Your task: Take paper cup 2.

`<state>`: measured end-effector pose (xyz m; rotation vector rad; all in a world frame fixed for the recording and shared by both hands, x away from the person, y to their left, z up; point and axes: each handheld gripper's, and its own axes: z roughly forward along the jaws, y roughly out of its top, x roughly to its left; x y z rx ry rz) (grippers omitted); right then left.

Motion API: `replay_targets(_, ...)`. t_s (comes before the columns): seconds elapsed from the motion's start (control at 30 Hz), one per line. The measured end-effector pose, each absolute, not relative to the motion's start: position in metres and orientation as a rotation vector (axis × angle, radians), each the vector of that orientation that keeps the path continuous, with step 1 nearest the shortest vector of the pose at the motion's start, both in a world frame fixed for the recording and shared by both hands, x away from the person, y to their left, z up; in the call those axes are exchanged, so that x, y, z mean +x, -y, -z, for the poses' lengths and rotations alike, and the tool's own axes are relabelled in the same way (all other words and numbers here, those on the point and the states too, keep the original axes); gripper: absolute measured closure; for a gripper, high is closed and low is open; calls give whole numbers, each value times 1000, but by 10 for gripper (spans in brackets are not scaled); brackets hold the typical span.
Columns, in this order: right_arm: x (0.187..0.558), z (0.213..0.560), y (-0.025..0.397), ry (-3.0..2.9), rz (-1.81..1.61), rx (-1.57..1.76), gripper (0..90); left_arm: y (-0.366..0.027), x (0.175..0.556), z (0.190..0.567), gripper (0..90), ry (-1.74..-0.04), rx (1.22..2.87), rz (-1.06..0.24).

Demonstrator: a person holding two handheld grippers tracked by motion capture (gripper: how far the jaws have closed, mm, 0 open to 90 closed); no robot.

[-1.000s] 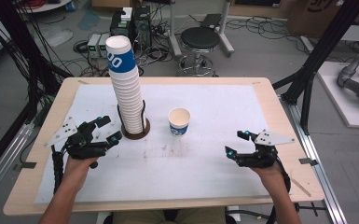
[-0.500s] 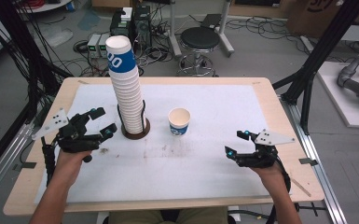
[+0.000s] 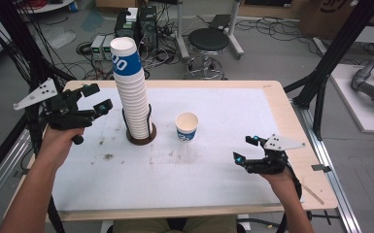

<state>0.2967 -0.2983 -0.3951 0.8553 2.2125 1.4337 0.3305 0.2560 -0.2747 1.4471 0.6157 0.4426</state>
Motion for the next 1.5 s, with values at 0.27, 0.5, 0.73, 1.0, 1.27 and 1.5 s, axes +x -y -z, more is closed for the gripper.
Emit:
replay_targets(0.27, 296, 395, 299, -2213, -1432, 858, 213, -248, 342, 256, 159, -604, 1458, -457)
replay_targets(0.5, 296, 395, 299, -2217, -1435, 862, 213, -240, 353, 235, 158, -599, 1454, -493)
replay_targets(0.73, 296, 395, 299, -2218, -1439, 856, 213, -236, 363, 216, 158, -621, 1468, -537)
replay_targets(1.0, 296, 394, 300, -2215, -1444, 856, 213, -232, 378, 206, 159, -656, 1502, -541)
replay_targets(1.27, 296, 394, 300, -2218, -1444, 853, 213, -219, 394, 198, 158, -676, 1527, -530)
replay_targets(1.5, 295, 394, 301, -2216, -1449, 859, 214, -214, 401, 196, 159, -686, 1534, -524)
